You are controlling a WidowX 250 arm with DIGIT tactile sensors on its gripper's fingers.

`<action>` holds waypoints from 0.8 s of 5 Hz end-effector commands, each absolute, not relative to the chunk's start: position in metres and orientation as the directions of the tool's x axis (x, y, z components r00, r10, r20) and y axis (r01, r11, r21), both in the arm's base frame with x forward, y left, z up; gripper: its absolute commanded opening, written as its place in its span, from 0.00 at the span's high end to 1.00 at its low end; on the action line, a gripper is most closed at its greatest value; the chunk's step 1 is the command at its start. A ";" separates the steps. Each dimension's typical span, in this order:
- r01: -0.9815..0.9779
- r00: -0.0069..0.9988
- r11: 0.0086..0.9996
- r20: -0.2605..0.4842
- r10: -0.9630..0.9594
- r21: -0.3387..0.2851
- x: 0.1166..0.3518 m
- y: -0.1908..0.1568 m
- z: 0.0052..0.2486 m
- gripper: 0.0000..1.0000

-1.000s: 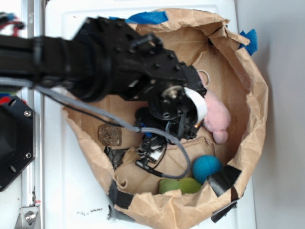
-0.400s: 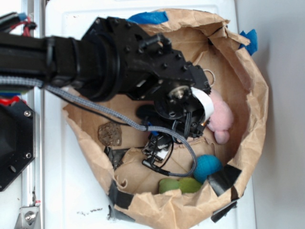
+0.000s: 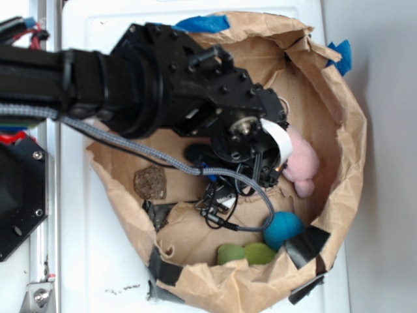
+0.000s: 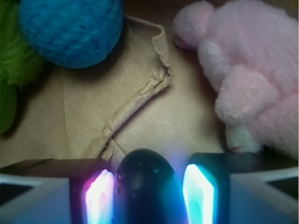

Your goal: Grab the plastic pickle.

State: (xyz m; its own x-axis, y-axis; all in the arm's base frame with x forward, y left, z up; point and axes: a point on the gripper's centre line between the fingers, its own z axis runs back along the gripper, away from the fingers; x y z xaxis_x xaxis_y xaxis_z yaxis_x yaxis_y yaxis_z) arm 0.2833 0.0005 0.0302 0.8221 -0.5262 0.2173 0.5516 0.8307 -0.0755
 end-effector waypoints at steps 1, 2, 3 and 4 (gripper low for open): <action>0.576 0.798 0.816 0.248 -0.550 -0.042 0.284 -0.013 0.042 1.00; 0.581 0.793 0.813 0.249 -0.555 -0.039 0.283 -0.013 0.042 1.00; 0.584 0.792 0.811 0.249 -0.558 -0.037 0.283 -0.013 0.042 1.00; 0.584 0.790 0.811 0.254 -0.558 -0.035 0.282 -0.013 0.044 1.00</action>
